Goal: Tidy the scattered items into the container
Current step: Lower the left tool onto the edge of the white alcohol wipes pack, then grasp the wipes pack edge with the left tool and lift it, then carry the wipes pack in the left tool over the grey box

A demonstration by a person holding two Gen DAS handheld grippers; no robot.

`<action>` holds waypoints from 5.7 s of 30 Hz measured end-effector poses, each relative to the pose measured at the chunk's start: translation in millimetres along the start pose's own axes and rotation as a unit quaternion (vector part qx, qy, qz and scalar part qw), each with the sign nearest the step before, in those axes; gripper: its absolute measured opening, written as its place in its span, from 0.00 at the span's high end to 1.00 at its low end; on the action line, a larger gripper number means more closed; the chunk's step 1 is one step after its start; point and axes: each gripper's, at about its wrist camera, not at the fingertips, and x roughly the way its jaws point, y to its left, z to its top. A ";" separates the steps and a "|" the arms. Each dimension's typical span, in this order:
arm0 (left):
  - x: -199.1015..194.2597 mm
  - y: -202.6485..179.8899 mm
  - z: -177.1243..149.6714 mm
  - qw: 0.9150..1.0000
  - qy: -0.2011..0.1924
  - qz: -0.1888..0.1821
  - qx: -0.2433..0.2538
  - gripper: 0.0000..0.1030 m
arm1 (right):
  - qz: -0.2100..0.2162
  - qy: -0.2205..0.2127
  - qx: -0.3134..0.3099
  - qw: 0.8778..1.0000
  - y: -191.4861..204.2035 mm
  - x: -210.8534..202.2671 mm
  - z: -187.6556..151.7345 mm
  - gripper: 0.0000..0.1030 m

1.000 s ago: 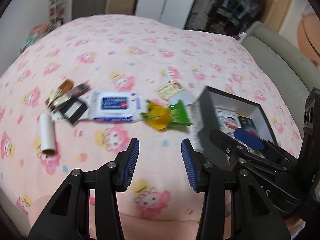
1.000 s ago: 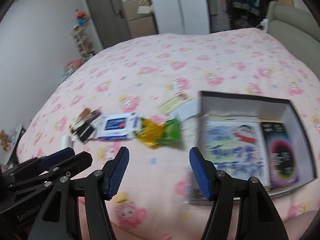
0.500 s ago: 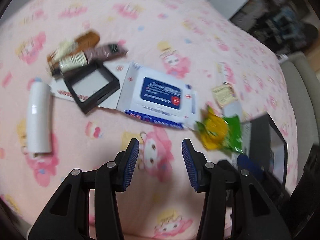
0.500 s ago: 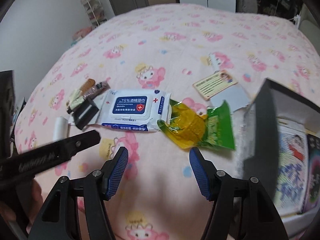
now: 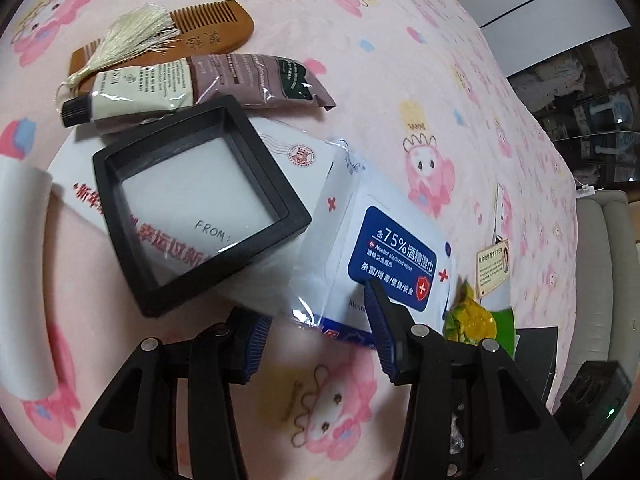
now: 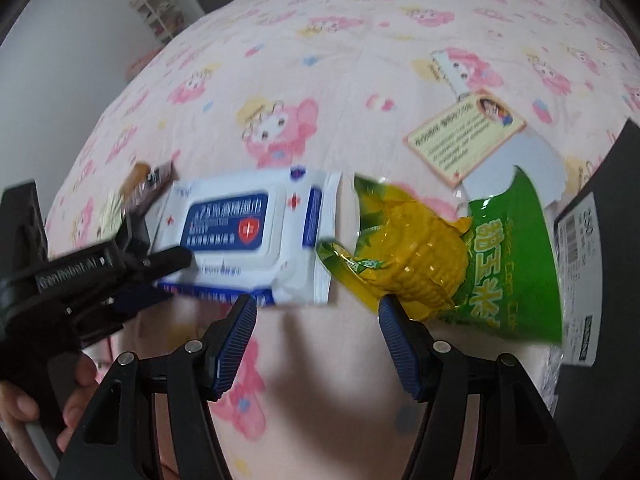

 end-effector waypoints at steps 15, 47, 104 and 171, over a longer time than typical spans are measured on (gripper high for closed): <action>-3.0 -4.2 -4.6 1.000 -0.008 0.000 0.022 0.74 | 0.013 -0.007 -0.010 1.000 16.8 28.1 14.0 0.56; 17.6 12.6 21.6 1.000 -0.018 -0.019 -0.017 0.36 | 0.079 -0.014 -0.005 0.997 -7.3 37.0 16.9 0.48; -60.5 21.7 -65.9 0.997 0.023 -0.065 0.032 0.58 | 0.058 -0.019 -0.046 0.997 -14.0 -43.1 -55.5 0.64; -99.1 -59.1 -91.8 0.981 -0.025 -0.138 0.135 0.72 | 0.102 -0.080 -0.043 0.991 -24.0 -119.7 -61.3 0.61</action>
